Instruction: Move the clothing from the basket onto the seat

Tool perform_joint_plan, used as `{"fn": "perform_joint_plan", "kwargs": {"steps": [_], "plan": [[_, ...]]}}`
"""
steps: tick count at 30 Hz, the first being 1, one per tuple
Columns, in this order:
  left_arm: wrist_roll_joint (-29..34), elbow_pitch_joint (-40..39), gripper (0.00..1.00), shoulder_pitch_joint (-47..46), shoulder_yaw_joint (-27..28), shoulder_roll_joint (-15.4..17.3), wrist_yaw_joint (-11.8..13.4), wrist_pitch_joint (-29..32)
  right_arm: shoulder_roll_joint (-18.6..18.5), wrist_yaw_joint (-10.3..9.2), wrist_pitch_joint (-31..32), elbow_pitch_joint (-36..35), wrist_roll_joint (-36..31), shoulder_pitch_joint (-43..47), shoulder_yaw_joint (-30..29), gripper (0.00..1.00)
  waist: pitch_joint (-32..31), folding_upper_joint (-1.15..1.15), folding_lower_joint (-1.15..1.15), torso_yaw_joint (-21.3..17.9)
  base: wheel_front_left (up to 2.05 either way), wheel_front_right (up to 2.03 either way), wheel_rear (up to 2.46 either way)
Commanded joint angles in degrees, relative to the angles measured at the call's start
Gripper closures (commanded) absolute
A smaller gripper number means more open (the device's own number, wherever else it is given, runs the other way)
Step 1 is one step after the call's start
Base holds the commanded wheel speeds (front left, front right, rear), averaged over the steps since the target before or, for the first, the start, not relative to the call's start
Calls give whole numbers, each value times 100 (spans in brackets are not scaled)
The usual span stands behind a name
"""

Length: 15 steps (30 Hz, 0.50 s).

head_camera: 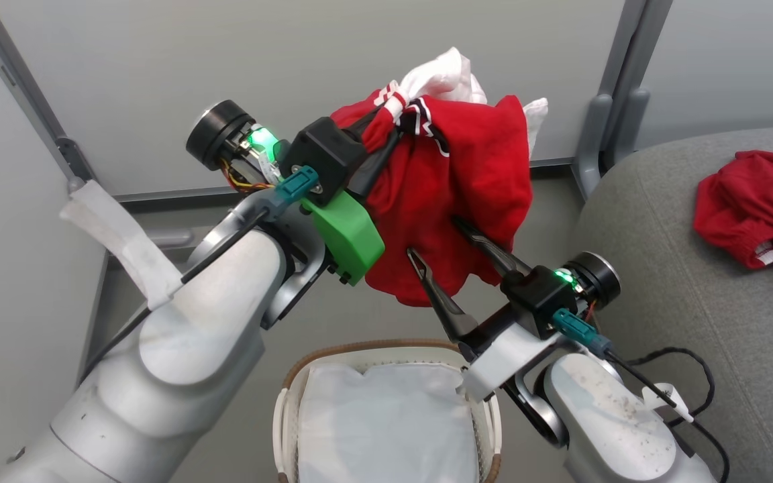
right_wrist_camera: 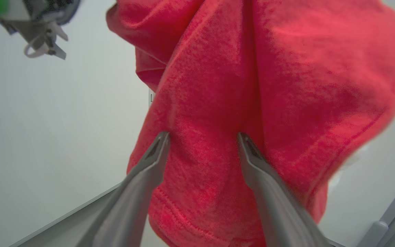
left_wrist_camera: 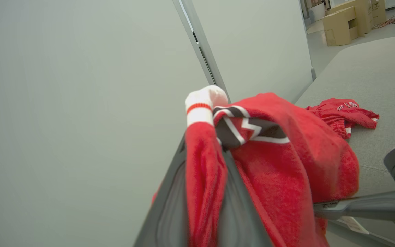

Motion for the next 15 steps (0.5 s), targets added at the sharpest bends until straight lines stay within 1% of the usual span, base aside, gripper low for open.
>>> {"fn": "perform_joint_plan", "kwargs": {"steps": [1,7,8,9,11,12,13,15], "plan": [[-49,-59,100,78,0,-67,24,20,-21,-7,-10,77,-93,-124,34,0,-10,0,0,43,0,0,0],[-163,-194,100,116,-81,-162,39,130,-22,-7,-10,466,-444,-511,-19,0,-22,0,0,194,0,0,0],[-184,-215,100,119,-85,-168,43,137,-21,-7,-10,512,-469,-560,-54,5,-21,0,0,212,0,0,0],[-197,-230,100,126,-84,-164,56,151,-22,-6,-10,583,-511,-595,-83,52,-20,0,0,232,0,0,0],[-211,-251,100,146,-75,-144,84,169,-21,-6,-9,654,-534,-645,-127,77,-17,0,0,264,0,0,0],[-224,-259,100,157,-68,-130,85,183,-22,-7,-10,678,-543,-669,-145,93,-14,0,0,275,0,0,0],[-221,-264,100,168,-59,-106,91,190,-22,-7,-10,699,-549,-699,-183,100,-11,0,0,286,0,0,0],[-259,-277,100,185,-32,-65,129,213,-22,-7,-10,713,-541,-728,-250,100,-2,0,0,294,0,0,0]]}}
